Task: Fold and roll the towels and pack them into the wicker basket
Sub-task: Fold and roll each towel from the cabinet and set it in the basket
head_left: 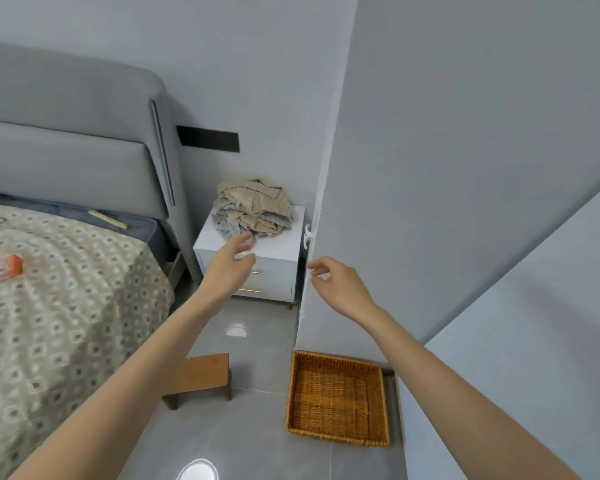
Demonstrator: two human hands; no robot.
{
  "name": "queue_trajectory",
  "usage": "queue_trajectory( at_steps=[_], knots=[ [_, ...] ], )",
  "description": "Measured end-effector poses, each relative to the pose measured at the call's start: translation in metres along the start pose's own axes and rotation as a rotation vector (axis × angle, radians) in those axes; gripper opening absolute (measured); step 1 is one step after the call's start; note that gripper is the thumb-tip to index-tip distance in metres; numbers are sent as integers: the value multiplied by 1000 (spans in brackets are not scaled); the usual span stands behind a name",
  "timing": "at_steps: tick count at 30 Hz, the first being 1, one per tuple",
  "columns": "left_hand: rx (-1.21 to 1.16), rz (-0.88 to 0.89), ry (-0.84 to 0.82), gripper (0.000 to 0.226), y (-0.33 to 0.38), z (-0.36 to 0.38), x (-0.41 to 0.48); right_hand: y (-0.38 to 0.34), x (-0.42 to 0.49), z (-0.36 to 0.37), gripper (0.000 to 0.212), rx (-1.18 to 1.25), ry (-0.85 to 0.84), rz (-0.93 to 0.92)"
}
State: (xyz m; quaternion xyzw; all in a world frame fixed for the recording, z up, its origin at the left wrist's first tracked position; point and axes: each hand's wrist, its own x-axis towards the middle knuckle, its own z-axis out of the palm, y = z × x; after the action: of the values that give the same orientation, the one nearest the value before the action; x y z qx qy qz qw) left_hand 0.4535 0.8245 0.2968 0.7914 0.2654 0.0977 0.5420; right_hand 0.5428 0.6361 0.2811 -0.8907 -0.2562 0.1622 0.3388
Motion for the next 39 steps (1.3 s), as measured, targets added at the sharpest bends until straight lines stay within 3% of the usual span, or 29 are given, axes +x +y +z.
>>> queue_trajectory(
  at_steps=[5, 18, 26, 39],
  knots=[
    [-10, 53, 22, 46, 10, -51, 34, -51, 32, 12, 28, 24, 29, -19],
    [30, 162, -131, 46, 1, -160, 150, -150, 133, 59, 28, 154, 233, 64],
    [-33, 110, -148, 46, 4, -149, 237, -147, 213, 52, 32, 165, 262, 92],
    [-79, 59, -20, 48, 23, -104, 361, -103, 351, 49, 35, 192, 202, 89]
  ],
)
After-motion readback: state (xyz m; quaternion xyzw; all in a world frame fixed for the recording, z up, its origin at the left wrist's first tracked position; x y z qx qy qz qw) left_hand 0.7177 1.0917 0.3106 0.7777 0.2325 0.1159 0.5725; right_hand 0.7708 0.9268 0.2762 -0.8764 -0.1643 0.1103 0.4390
